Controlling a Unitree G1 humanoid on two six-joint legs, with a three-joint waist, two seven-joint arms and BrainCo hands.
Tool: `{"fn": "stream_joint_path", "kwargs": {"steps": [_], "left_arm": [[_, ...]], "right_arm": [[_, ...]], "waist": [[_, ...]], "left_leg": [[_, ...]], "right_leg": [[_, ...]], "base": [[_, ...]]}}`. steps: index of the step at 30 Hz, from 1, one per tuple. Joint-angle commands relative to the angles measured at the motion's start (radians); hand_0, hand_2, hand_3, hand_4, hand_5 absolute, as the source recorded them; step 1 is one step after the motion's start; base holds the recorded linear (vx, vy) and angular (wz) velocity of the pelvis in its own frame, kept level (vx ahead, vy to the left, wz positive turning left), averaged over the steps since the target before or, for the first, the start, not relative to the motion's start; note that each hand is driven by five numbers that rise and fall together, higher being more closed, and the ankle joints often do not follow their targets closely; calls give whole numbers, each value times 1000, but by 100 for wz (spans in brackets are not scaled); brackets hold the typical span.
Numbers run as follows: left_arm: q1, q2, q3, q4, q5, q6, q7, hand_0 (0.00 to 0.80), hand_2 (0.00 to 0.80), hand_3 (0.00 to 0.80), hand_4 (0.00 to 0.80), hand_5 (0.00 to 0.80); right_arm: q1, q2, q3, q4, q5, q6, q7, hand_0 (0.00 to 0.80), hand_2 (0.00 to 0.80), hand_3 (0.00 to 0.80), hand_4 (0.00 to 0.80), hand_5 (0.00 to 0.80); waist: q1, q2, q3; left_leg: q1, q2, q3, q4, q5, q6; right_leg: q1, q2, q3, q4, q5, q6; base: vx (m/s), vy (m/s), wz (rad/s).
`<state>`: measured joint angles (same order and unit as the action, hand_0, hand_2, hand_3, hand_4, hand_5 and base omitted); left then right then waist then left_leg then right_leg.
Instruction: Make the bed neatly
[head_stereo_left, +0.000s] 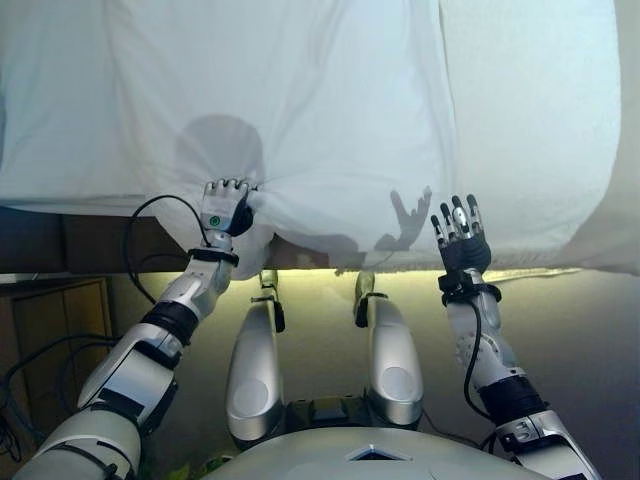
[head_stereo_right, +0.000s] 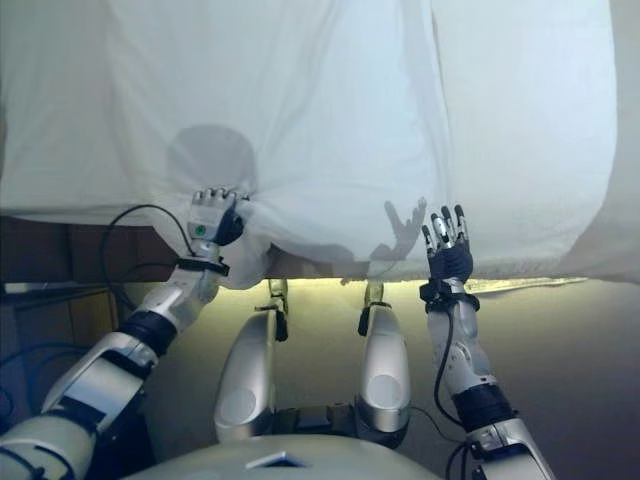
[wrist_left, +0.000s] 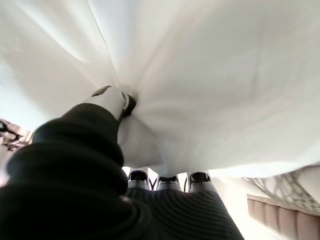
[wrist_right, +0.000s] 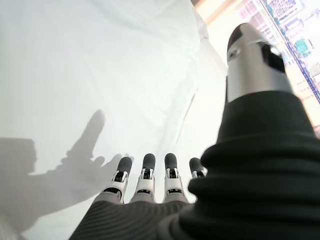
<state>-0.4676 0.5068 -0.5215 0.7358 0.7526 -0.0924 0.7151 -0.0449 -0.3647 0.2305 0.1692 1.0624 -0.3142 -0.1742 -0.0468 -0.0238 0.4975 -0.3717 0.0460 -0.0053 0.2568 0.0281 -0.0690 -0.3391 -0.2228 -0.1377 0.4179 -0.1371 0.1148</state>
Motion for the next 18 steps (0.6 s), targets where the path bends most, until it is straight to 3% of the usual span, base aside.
{"fn": "stream_joint_path", "kwargs": {"steps": [1,11,15,18], "left_arm": [[87,91,88,-8,-5,-27,8,800,800,800,800,800],[300,228,260,-73,-12,-76,-104,800,800,800,800,800],[388,293,319,-121,55,-106,-173,800,800,800,800,800],[459,338,383,-151,50,-115,-209,800,800,800,800,800]], "right_arm": [[57,-5,-73,7,-31,-24,53,0,0,0,0,0],[132,10,-148,102,-30,-8,157,0,0,0,0,0],[145,14,-181,155,-25,-5,199,0,0,0,0,0],[192,19,-200,165,-37,-13,253,0,0,0,0,0]], "waist": [[38,15,-136],[87,36,-255],[115,47,-303],[114,59,-328]], "left_leg": [[77,7,-9,-57,-23,32],[186,6,-29,-115,-32,22],[216,5,-46,-133,-33,20],[231,4,-48,-157,-29,18]], "right_leg": [[40,-47,-10,-152,168,35],[191,-43,-58,-244,156,36],[227,-49,-76,-259,155,41],[239,-44,-75,-277,156,47]], "base": [[151,20,7],[139,14,11],[115,13,4],[57,44,5]]}}
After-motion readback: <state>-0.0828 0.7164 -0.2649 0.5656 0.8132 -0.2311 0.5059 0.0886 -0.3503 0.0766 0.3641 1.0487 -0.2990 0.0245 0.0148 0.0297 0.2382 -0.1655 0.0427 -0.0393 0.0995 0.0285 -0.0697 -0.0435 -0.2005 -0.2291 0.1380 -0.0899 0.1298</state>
